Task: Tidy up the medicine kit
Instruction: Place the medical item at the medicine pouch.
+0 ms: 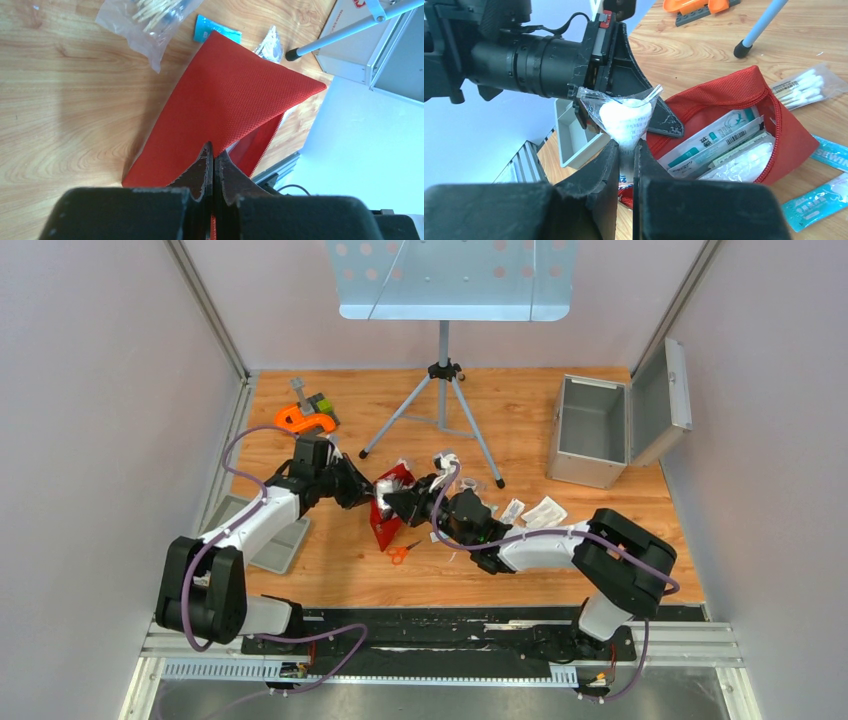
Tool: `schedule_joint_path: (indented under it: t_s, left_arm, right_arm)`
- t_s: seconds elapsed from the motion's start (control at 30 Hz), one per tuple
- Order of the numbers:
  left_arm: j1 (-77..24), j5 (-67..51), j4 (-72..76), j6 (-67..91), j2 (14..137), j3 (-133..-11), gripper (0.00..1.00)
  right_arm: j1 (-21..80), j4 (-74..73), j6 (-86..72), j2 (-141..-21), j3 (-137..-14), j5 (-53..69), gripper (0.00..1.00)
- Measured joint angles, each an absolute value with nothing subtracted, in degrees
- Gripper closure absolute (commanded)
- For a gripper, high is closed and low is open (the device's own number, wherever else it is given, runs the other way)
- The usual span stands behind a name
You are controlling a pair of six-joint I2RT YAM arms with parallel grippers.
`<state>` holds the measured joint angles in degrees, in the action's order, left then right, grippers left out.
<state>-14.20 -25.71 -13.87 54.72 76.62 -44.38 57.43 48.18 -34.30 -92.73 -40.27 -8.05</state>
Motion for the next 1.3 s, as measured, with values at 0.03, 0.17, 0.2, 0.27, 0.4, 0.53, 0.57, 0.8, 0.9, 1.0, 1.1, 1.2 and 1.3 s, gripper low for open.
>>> schedule_joint_path:
  t_s: [0.03,0.17,0.2,0.27,0.4,0.53,0.57,0.8,0.9,1.0,1.1,1.2,1.3]
  left_arm:
    - [-14.0,-26.1,-13.5,55.1,76.6,-43.9,1.0]
    - [-13.5,-27.4,-12.0,56.4,76.9,-42.4,1.0]
    - [-13.5,-27.6,-11.8,56.6,77.0,-42.3,1.0]
    - [-13.4,-28.0,-11.4,56.8,77.0,-42.3,1.0]
    - [-13.3,-28.2,-10.7,57.0,77.0,-42.2,1.0]
    - [-13.1,-28.4,-10.5,57.2,77.0,-41.9,1.0]
    - [-13.1,-28.4,-10.5,57.2,77.0,-41.9,1.0]
    - [-12.9,-28.5,-10.4,57.3,77.0,-41.6,1.0]
    - [-12.9,-28.5,-10.4,57.4,77.0,-41.6,1.0]
    - [-12.9,-28.5,-10.4,57.4,77.0,-41.6,1.0]
    - [-12.9,-28.5,-10.3,57.4,77.0,-41.6,1.0]
    - [-12.9,-28.5,-10.3,57.4,77.0,-41.6,1.0]
    - [-12.9,-28.5,-10.3,57.4,77.0,-41.6,1.0]
  right_arm:
    - [57.7,49.1,-34.1,-93.1,-39.9,-8.1,0.96]
    - [58.4,52.3,-32.9,-94.7,-38.6,-8.6,0.96]
    - [58.5,52.9,-32.7,-95.2,-38.3,-8.9,0.97]
    - [58.7,53.7,-32.4,-96.0,-37.7,-9.5,0.97]
    - [58.9,54.7,-31.7,-97.5,-37.3,-10.8,0.98]
    - [59.7,55.8,-30.3,-99.3,-37.3,-12.0,0.99]
    - [59.9,56.0,-30.1,-99.7,-37.3,-12.1,0.99]
    - [60.9,58.6,-28.2,-100.7,-36.4,-12.5,0.7]
    - [60.9,60.5,-27.1,-100.7,-35.3,-11.3,0.54]
    - [60.9,60.8,-26.1,-100.6,-35.2,-9.3,0.5]
    - [61.0,60.3,-25.3,-99.7,-35.1,-7.9,0.44]
    - [61.1,59.1,-24.0,-97.6,-35.0,-7.6,0.4]
    - [60.9,57.9,-22.3,-94.7,-35.0,-7.7,0.35]
